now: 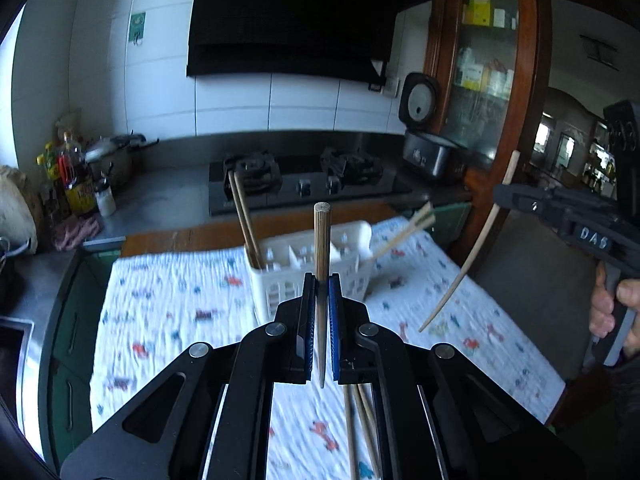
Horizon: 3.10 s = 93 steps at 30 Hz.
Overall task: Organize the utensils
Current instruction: 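Carry both held chopsticks up and lower them into the white holder, then open both tools to release the chopsticks into the holder, then move both open tools back down toward the remaining chopsticks, then close the right tool on a chopstick while the left tool grasps another chopstick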
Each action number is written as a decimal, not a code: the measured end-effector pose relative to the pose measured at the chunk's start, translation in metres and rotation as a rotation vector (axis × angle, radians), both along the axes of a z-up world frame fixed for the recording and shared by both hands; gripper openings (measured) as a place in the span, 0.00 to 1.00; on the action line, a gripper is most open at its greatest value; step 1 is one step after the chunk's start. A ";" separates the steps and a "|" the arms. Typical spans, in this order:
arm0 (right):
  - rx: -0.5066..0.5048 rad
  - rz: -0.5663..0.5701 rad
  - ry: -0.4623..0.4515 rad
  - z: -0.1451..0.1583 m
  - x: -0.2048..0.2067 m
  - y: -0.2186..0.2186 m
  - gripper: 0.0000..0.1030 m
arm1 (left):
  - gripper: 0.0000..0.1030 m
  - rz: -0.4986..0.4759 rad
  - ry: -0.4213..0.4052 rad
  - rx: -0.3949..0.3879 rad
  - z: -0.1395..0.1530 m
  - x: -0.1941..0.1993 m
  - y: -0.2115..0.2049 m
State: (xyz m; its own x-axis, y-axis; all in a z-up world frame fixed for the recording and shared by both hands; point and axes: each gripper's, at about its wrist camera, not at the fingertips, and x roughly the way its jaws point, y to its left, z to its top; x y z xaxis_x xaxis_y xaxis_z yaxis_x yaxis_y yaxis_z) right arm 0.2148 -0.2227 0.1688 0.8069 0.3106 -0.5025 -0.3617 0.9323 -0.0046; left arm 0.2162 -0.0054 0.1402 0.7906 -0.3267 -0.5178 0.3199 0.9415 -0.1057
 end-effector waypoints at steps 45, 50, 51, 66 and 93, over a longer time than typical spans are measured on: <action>0.018 -0.092 0.041 -0.057 0.133 0.012 0.15 | 0.18 0.137 0.121 -0.041 -0.042 0.139 0.028; 0.038 -0.086 0.002 -0.040 0.102 0.003 0.25 | 0.30 0.139 0.073 -0.053 -0.024 0.105 0.030; 0.039 -0.082 -0.006 -0.038 0.093 0.001 0.28 | 0.30 0.140 0.060 -0.055 -0.021 0.095 0.030; -0.004 -0.004 0.076 -0.126 -0.067 0.002 0.50 | 0.45 0.135 0.043 -0.061 -0.064 -0.048 0.034; 0.067 -0.061 0.303 -0.267 -0.133 0.026 0.20 | 0.45 0.144 0.237 -0.030 -0.184 -0.122 0.037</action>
State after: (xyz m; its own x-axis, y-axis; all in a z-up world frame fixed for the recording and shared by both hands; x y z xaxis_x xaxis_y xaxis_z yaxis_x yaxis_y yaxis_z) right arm 0.0818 -0.1963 -0.0977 0.6417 0.3069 -0.7029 -0.2804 0.9469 0.1574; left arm 0.0945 0.0318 -0.0440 0.6880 -0.2379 -0.6857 0.1460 0.9708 -0.1903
